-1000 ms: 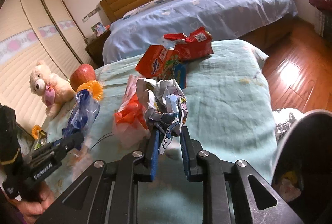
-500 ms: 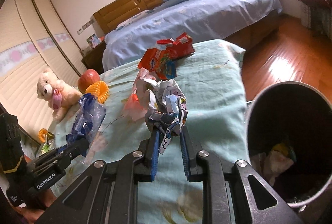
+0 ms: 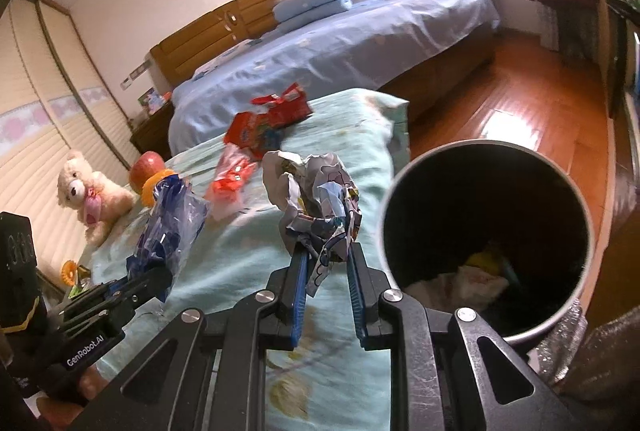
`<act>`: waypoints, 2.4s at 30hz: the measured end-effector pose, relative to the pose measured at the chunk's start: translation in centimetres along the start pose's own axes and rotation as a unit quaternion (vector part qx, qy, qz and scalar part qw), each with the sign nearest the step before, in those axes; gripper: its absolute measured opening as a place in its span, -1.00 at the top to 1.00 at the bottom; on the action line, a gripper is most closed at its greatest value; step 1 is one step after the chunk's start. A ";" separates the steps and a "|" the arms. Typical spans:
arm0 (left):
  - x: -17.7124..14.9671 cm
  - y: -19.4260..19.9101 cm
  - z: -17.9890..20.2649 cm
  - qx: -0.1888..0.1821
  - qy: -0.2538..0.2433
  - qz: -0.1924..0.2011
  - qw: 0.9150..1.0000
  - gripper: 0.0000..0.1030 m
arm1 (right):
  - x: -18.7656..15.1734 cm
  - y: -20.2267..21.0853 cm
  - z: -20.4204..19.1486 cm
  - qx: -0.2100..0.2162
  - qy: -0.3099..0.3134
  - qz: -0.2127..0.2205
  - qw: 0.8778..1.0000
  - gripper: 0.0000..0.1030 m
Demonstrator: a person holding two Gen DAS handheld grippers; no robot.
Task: Collect trash
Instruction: 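Carry the foil wrapper and blue snack bag over the trash bin with both tools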
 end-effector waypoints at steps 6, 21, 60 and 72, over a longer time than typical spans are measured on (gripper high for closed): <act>0.1 -0.8 2.3 -0.016 -0.018 -0.007 1.000 0.62 | -0.3 1.3 2.0 -0.021 -0.015 0.008 1.000 0.63; 0.9 -3.6 6.9 -0.041 -0.057 -0.018 0.997 0.62 | -0.9 3.0 6.3 -0.062 -0.049 0.017 0.997 0.63; 3.1 -8.6 13.9 -0.069 -0.101 -0.048 0.991 0.61 | 0.5 2.3 11.1 -0.094 -0.088 0.010 0.992 0.58; 3.3 -9.2 15.0 -0.073 -0.106 -0.049 0.990 0.59 | 0.9 2.3 11.7 -0.094 -0.096 0.007 0.991 0.55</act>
Point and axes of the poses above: each gripper's, at about its wrist camera, not at the fingertips, and y roughly against the way its jaws point, z to its right, x to its top, the point moved 1 cm from there along -y, roughly the way its jaws point, and after that the axes turned 11 degrees about x, right-handed, at the moved point
